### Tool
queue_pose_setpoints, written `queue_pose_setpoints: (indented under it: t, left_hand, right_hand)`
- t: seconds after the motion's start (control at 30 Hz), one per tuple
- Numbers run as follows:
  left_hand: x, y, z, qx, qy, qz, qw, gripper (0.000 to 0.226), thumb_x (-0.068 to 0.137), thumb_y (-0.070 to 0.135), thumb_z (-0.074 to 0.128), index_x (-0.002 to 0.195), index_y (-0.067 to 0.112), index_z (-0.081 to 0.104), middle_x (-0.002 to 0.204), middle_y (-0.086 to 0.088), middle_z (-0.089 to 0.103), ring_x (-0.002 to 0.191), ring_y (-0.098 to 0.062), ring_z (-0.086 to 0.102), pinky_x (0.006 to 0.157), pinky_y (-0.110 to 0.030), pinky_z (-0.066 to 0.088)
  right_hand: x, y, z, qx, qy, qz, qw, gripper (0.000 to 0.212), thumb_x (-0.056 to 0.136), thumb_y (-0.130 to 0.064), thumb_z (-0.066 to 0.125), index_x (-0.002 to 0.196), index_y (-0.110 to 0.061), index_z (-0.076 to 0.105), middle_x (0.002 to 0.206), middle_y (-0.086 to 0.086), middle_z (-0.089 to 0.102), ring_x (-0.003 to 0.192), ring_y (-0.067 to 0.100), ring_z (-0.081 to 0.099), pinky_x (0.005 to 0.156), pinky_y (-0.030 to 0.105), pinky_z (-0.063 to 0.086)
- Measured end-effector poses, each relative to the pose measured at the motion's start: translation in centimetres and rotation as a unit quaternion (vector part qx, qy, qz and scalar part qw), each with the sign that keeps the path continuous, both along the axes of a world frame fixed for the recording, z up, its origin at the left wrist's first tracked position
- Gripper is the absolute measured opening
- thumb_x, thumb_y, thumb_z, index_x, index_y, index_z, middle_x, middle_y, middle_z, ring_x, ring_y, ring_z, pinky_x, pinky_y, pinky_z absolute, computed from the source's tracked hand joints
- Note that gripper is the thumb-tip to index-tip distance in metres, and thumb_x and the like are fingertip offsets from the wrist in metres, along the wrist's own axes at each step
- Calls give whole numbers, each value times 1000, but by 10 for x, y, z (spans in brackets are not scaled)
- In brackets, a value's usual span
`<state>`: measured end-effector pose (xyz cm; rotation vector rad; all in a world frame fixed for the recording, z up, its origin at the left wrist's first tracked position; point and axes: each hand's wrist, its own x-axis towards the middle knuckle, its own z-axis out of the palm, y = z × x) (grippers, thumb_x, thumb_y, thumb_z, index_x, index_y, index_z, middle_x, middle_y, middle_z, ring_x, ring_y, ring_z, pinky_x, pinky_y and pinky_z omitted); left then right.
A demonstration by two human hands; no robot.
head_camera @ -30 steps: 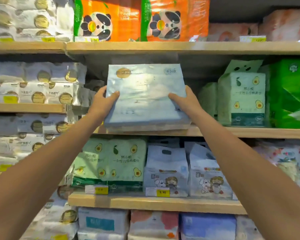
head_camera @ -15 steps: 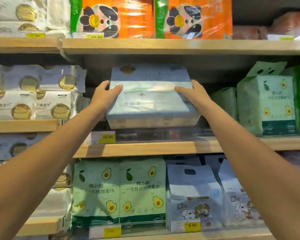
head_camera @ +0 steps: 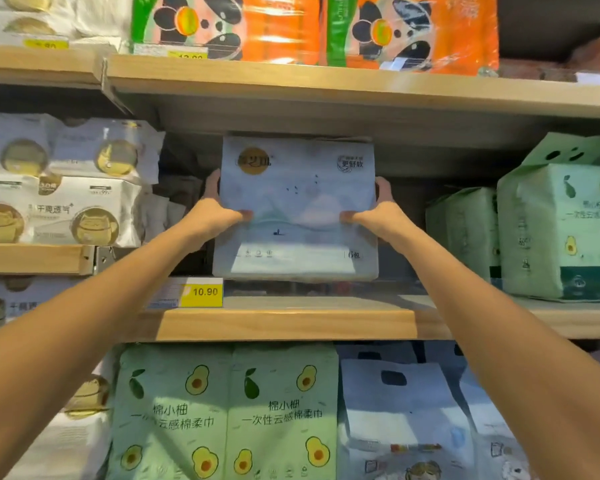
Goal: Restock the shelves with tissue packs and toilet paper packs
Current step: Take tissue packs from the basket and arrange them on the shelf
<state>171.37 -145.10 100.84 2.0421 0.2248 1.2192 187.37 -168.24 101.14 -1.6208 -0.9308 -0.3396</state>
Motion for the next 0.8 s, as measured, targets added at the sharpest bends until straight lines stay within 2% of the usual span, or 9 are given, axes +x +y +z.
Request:
queue_pose_setpoints:
  t: [0.07,0.13,0.2,0.27,0.33,0.5,0.6,0.7,0.8]
  left_hand:
    - [7,10,7,18,13,13,1000,99,79,17,76,150,18,8,146,-9,41,130,-30,45,104,-40,40]
    - [13,19,15,40,16,32,999,102,75,15,78,150,14,8,147,-11,38,133,-30,41,107,-41,36]
    - [19,28,21,61,34,56,996,104,74,17,79,149,12,6,147,-12,36,132,-32,40,105,-43,39]
    - [24,38,25,70,54,63,994,104,75,17,78,148,12,4,143,-12,39,129,-33,43,99,-47,46]
    - [29,46,28,62,66,60,994,103,76,16,77,147,13,3,141,-12,41,126,-34,45,91,-50,51]
    - [43,61,37,64,73,75,992,101,78,10,75,147,10,2,146,-11,33,133,-32,39,99,-44,45]
    - [53,68,36,40,75,90,992,98,79,7,73,146,13,2,144,-12,36,131,-31,41,96,-39,43]
    - [62,80,34,14,57,99,993,100,77,4,73,145,11,0,143,-14,34,130,-30,40,97,-34,40]
    - [68,88,35,14,60,109,992,107,76,2,74,147,10,-6,147,-15,25,136,-31,32,106,-38,36]
  right_hand:
    - [6,9,8,-18,17,-8,1000,97,80,-12,75,150,-19,8,140,6,47,121,27,51,85,39,53]
    - [15,18,16,-46,18,-27,998,100,79,-15,76,150,-22,6,143,5,45,125,31,49,91,49,51]
    - [21,26,23,-80,15,-48,996,101,79,-21,76,149,-27,4,139,2,47,117,30,54,78,48,56]
    - [29,34,28,-91,16,-36,995,100,80,-21,75,149,-29,2,135,-1,49,106,25,56,63,38,54]
    - [34,42,31,-95,19,-15,995,99,80,-19,74,148,-29,2,133,-2,50,104,22,56,57,33,51]
    - [45,65,36,-123,46,9,991,93,80,-22,75,143,-28,7,127,-3,49,110,23,58,71,43,57]
    - [54,82,36,-104,58,17,993,86,78,-24,76,136,-28,13,124,-4,52,113,23,58,77,51,57]
    - [58,100,37,-99,48,0,994,89,75,-28,77,134,-28,11,124,-4,54,110,23,58,82,61,53]
    - [60,115,38,-102,47,4,994,97,73,-27,77,138,-25,4,125,-8,46,113,22,56,83,61,52]
